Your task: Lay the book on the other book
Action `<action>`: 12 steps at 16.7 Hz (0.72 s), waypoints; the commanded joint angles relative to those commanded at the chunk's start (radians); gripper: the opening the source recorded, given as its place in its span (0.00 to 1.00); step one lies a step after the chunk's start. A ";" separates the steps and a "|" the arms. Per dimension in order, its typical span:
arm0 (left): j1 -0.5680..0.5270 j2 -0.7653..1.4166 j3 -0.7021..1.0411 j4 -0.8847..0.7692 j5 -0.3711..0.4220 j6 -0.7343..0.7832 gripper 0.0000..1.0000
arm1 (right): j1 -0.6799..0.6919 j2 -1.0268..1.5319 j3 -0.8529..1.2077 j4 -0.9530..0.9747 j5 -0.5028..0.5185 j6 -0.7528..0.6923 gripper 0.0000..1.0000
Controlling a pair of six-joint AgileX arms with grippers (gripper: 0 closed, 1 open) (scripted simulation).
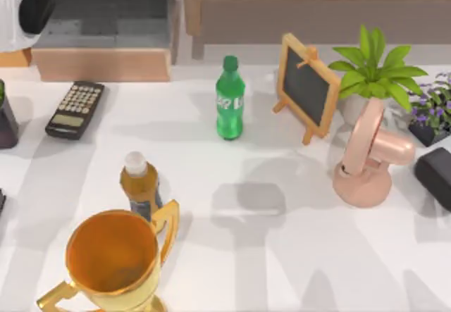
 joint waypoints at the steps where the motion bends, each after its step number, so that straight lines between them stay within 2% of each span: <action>1: -0.001 -0.012 -0.007 -0.005 -0.001 0.000 0.00 | 0.000 0.000 0.000 0.000 0.000 0.000 1.00; 8: 0.002 -0.028 -0.014 -0.010 0.005 0.011 0.00 | 0.000 0.000 0.000 0.000 0.000 0.000 1.00; 12: 0.028 -0.133 -0.070 -0.023 0.107 0.149 0.00 | 0.000 0.000 0.000 0.000 0.000 0.000 1.00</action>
